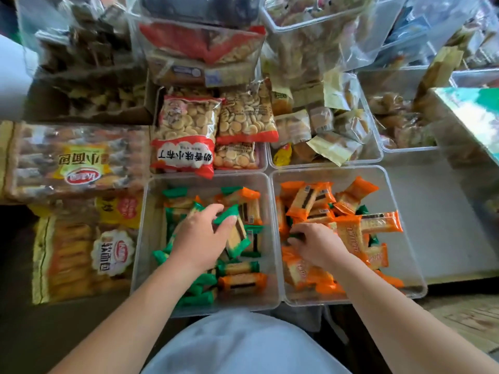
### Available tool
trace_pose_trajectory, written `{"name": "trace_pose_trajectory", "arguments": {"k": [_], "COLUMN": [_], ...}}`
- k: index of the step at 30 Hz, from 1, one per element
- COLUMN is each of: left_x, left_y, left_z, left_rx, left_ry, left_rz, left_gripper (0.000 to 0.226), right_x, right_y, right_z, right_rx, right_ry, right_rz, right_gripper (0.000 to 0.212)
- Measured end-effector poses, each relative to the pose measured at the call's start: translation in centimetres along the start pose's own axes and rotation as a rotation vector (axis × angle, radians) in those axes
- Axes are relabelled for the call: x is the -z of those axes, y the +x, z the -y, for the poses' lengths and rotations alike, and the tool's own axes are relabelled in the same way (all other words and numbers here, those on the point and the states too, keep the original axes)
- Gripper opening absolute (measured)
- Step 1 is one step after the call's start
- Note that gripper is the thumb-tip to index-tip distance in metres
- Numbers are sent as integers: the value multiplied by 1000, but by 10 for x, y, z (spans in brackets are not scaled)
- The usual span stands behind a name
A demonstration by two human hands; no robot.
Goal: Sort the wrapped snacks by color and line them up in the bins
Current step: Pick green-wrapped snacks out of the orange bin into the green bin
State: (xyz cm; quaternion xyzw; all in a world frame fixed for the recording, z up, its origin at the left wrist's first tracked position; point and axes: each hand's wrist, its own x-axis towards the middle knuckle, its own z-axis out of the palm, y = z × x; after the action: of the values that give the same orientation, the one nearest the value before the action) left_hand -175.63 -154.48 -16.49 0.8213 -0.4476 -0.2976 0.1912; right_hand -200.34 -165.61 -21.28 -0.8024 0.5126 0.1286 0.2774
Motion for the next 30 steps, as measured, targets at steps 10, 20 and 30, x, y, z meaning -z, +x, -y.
{"name": "trace_pose_trajectory", "arguments": {"k": [10, 20, 30], "left_x": [-43, -48, -21], "left_y": [-46, -49, -45], "left_z": [18, 6, 56], "left_rx": [50, 80, 199], "left_ry": [-257, -389, -306], "left_rz": [48, 119, -10], "left_gripper": [53, 33, 28], "right_x": [-3, 40, -7], "right_y": [26, -47, -50], "right_z": [-7, 35, 105], "right_rx": [-92, 52, -49], "right_ry": [62, 647, 684], "right_rz": [32, -591, -45], "right_gripper": [24, 17, 29]}}
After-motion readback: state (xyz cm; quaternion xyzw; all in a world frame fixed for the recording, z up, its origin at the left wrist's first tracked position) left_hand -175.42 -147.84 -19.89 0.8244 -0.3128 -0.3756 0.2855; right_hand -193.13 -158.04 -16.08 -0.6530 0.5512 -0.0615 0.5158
